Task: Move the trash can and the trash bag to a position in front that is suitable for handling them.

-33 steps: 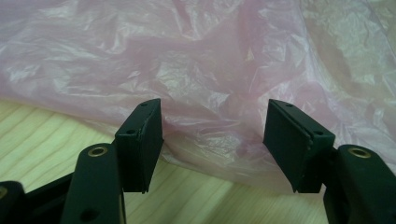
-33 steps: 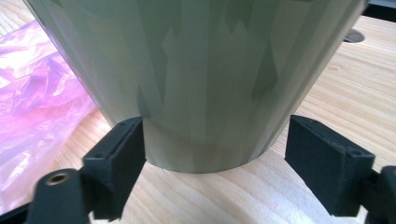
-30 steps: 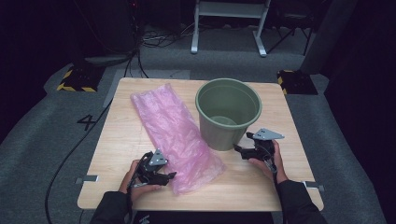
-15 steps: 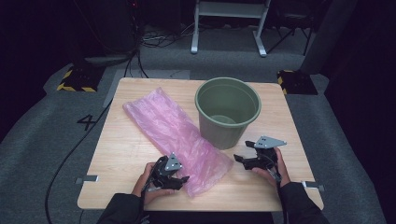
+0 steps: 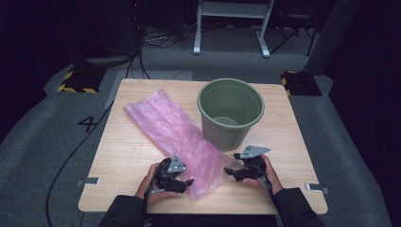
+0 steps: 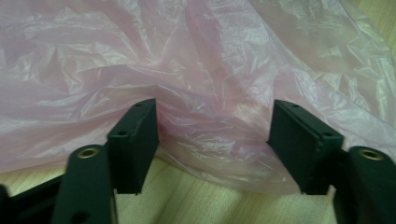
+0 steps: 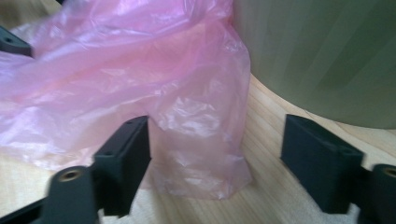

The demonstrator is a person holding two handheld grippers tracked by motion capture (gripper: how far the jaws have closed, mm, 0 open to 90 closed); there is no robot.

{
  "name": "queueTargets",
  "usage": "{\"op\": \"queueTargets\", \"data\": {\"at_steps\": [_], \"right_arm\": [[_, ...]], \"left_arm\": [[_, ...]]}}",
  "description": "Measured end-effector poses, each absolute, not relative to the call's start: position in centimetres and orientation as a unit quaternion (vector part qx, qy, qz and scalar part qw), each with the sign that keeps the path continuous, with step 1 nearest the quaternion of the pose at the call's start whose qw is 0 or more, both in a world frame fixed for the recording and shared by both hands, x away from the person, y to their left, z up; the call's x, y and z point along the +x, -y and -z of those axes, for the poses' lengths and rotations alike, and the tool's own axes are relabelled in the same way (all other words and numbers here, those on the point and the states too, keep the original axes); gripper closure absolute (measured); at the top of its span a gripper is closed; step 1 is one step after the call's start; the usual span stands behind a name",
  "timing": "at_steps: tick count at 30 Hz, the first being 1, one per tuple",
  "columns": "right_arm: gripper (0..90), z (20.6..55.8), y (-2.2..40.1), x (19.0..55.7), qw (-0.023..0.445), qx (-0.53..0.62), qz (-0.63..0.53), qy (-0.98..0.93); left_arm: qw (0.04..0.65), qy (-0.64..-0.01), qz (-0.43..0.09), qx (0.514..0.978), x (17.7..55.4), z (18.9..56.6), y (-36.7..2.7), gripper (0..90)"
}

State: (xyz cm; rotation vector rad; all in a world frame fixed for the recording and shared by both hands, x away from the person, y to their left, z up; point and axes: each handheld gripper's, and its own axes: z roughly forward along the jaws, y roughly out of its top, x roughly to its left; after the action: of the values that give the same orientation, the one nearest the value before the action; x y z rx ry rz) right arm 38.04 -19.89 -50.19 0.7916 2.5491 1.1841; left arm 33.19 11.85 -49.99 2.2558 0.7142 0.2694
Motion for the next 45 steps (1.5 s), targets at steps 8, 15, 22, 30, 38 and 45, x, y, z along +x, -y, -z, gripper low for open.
{"op": "queueTargets", "data": {"at_steps": [8, 15, 22, 30, 38, 45], "right_arm": [[78.4, 50.0, 20.5, 38.3, 0.126, 0.254, -0.405, -0.869], [89.0, 49.8, 22.2, 38.8, 0.13, 0.268, -0.407, -0.863], [89.0, 49.6, 24.9, 39.8, 0.15, 0.295, -0.4, -0.855], [78.9, 49.6, 28.3, 41.1, 0.169, 0.341, -0.387, -0.84], [27.4, 46.7, 28.0, 41.4, 0.188, 0.341, -0.465, -0.795], [29.9, 46.0, 26.4, 42.9, 0.183, 0.324, -0.47, -0.801]], "left_arm": [[0.393, -0.301, -0.126, 0.86, 33.4, 48.9, -14.0, 20.7], [0.396, -0.337, -0.165, 0.838, 34.3, 48.1, -17.4, 20.9], [0.382, -0.383, -0.194, 0.819, 35.6, 48.2, -21.0, 21.6], [0.368, -0.403, -0.178, 0.819, 36.0, 49.1, -23.0, 22.2], [0.352, -0.394, -0.157, 0.834, 36.3, 50.0, -22.2, 26.9], [0.354, -0.394, -0.155, 0.834, 36.4, 50.1, -22.3, 28.5]]}}
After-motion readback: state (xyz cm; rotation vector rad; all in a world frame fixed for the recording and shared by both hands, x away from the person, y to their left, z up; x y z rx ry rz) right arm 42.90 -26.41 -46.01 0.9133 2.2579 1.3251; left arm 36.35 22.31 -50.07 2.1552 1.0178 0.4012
